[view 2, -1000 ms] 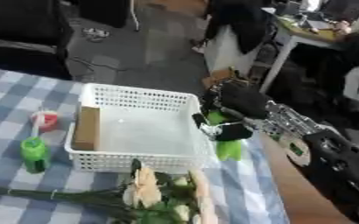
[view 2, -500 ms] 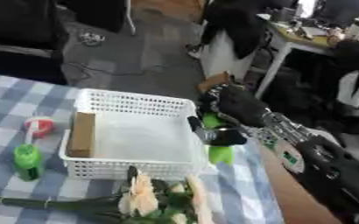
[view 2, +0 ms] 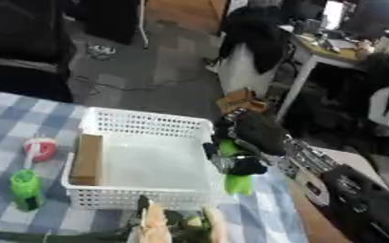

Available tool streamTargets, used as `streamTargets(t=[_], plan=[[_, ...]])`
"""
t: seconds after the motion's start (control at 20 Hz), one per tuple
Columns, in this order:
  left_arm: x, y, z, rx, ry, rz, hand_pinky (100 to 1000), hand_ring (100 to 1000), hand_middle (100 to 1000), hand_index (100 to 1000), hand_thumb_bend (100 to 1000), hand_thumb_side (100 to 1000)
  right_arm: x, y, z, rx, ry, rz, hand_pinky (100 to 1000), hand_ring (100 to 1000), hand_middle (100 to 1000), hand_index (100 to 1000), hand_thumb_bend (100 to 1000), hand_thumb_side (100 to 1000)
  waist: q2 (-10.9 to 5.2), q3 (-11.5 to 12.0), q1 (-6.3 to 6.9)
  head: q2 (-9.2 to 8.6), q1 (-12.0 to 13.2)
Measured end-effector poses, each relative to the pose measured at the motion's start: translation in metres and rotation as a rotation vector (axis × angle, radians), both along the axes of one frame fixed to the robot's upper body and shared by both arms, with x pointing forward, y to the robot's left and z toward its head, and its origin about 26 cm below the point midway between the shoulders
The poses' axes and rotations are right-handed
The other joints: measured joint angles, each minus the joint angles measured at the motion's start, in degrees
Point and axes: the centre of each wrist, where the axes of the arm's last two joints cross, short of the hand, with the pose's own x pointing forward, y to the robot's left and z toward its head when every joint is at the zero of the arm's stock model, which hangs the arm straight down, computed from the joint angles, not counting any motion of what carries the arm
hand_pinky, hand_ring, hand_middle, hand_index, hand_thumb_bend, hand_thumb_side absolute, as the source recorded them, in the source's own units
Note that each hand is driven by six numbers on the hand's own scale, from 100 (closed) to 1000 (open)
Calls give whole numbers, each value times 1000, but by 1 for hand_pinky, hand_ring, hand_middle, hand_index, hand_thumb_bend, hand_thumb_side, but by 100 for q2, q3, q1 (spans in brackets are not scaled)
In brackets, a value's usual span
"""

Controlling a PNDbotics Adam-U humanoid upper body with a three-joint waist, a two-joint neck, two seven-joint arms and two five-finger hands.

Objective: Pick up objects on the table and place them in the box.

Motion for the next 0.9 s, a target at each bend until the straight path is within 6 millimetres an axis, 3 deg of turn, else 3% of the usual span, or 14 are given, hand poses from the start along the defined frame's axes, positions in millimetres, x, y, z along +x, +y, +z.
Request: streamTargets(t=[0.9], plan=[[-1,-4,-2,-27,2,-37,835,918,854,959,100,995,-4,-3,12,-19,-45,2,100,100,100,333,100,784,213,142,0,-256,-285]])
